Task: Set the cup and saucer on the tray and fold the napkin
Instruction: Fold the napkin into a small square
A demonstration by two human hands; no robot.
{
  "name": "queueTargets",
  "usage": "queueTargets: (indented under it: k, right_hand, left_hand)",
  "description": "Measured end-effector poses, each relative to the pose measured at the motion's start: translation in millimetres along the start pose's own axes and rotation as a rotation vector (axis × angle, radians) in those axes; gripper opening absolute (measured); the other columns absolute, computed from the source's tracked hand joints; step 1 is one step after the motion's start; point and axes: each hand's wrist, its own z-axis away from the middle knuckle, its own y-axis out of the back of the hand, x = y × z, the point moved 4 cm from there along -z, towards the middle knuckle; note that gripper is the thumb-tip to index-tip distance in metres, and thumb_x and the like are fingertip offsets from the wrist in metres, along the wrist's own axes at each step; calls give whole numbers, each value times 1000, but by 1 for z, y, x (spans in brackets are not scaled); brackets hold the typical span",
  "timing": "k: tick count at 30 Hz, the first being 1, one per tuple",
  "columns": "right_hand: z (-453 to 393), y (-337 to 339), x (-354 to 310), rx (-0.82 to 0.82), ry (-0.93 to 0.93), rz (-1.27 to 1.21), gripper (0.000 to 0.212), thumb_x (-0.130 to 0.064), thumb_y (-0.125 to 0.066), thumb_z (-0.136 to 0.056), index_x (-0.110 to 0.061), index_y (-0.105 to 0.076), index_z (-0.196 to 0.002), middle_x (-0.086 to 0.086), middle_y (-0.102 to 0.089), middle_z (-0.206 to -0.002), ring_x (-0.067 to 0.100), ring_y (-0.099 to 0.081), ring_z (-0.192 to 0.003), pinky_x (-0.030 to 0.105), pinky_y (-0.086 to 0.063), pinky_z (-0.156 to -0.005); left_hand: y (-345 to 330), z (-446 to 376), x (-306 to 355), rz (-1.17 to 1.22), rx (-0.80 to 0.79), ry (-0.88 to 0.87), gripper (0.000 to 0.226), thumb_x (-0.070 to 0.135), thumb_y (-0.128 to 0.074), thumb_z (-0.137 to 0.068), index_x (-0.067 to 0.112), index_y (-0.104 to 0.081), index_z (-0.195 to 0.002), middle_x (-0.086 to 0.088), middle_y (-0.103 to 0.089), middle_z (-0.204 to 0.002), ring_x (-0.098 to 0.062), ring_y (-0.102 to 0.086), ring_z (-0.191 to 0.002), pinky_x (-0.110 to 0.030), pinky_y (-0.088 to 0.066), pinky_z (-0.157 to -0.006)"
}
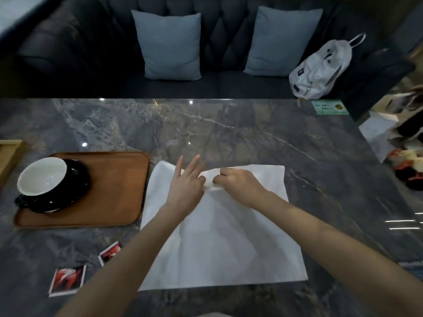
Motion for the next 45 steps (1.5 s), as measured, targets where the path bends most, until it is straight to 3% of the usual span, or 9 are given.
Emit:
queueTargets:
  k: [4,9,14,22,27,33,37,41,45]
  right_hand:
    - [24,-4,-2,29,-63,19,18,2,-59,-55,-8,-63,-69,9,-55,-63,27,-55,-51,23,-28,-42]
    - [62,-15,24,149,-232,-12,31,-6,-39,-62,-6,-68,-73,11,-65,-68,30,-61,-57,27,-47,-45]
    - [94,-10,40,190,-338,24,22,2,-54,-53,-12,-70,-60,5,-67,-61,27,-63,-56,31,-51,-53]
    - [136,-1,39,252,-397,44,18,2,-61,-59,-13,-69,-58,0,-68,-59,25,-61,-56,28,-43,-52]
    - [166,-4,28,225,-334,24,22,10,-74,-57,-11,-72,-65,2,-69,-67,22,-63,-60,25,-46,-53]
    - [200,-16,7,197,-243,52,24,12,-76,-54,-6,-70,-69,8,-65,-69,24,-61,-59,25,-48,-45]
    - [215,-23,-2,129,-255,44,32,13,-76,-48,-8,-63,-69,7,-62,-69,23,-58,-57,23,-42,-42]
    - [224,-28,-3,42,-258,64,37,13,-77,-44,-9,-57,-67,8,-58,-66,23,-54,-53,23,-31,-40]
    - [230,-37,-4,-10,-183,146,38,10,-80,-42,-8,-59,-67,7,-58,-66,22,-53,-54,24,-30,-43]
  left_hand:
    - [13,23,4,48,-6,-112,20,12,-81,-46,12,-66,-60,-4,-74,-88,-24,-65,-103,-59,-41,-93]
    - [23,48,3,132,5,-263,8,7,-60,-62,14,-57,-59,-3,-63,-61,-22,-63,-63,-30,-41,-78]
    - [20,72,5,57,-246,-352,34,16,-85,-38,20,-55,-54,4,-58,-50,-15,-58,-48,-24,-51,-63]
    - [13,96,2,-70,-342,-264,21,14,-79,-57,15,-63,-70,-1,-62,-55,-20,-56,-61,-28,-44,-64]
    - [22,118,-5,-77,-264,-227,31,7,-85,-39,13,-58,-54,-2,-56,-48,-21,-53,-49,-29,-46,-54]
    - [26,152,0,69,-186,-203,39,-2,-88,-35,11,-66,-64,-7,-59,-58,-22,-55,-47,-26,-46,-47]
    - [21,176,6,151,-147,-203,44,-4,-87,-35,11,-71,-72,-7,-61,-66,-21,-52,-61,-24,-45,-47]
    - [9,199,15,146,-62,-284,31,6,-58,-65,15,-60,-94,-5,-56,-77,-18,-41,-72,-27,-35,-61]
    - [-2,210,17,105,-54,-290,40,11,-36,-68,8,-68,-92,-4,-36,-85,-21,-37,-74,-31,-34,-62]
